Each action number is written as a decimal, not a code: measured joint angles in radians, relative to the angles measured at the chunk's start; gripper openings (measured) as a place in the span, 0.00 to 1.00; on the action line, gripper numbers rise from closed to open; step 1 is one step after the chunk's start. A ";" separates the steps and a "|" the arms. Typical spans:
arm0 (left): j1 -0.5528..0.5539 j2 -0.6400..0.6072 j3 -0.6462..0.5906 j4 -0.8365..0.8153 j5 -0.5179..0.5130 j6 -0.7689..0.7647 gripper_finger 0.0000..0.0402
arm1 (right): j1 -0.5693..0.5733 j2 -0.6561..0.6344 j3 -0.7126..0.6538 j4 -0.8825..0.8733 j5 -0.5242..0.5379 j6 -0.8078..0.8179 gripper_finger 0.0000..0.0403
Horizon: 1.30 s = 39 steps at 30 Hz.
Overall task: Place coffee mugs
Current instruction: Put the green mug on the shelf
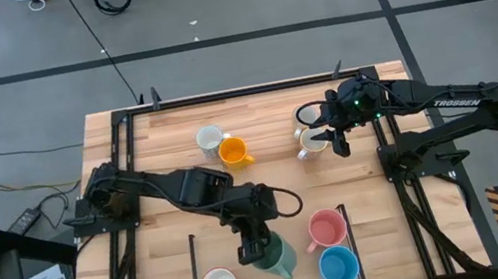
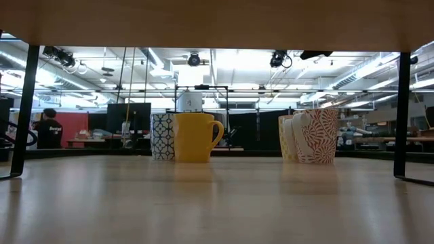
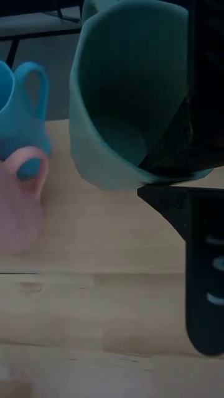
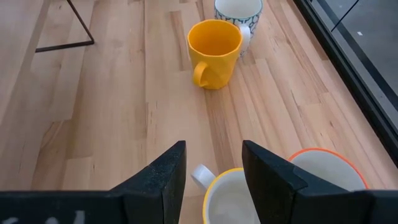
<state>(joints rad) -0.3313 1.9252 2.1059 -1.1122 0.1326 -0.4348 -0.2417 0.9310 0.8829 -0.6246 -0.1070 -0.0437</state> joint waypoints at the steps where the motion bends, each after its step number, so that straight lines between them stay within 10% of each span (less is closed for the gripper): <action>1: 0.000 0.003 0.000 0.002 -0.001 0.000 0.07 | 0.000 0.000 0.000 0.001 0.000 0.000 0.40; 39: 0.003 0.072 0.000 -0.003 -0.005 -0.026 0.13 | 0.000 0.000 0.000 0.001 0.000 0.000 0.40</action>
<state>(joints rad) -0.3283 1.9976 2.1059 -1.1153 0.1278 -0.4608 -0.2417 0.9310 0.8829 -0.6239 -0.1073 -0.0441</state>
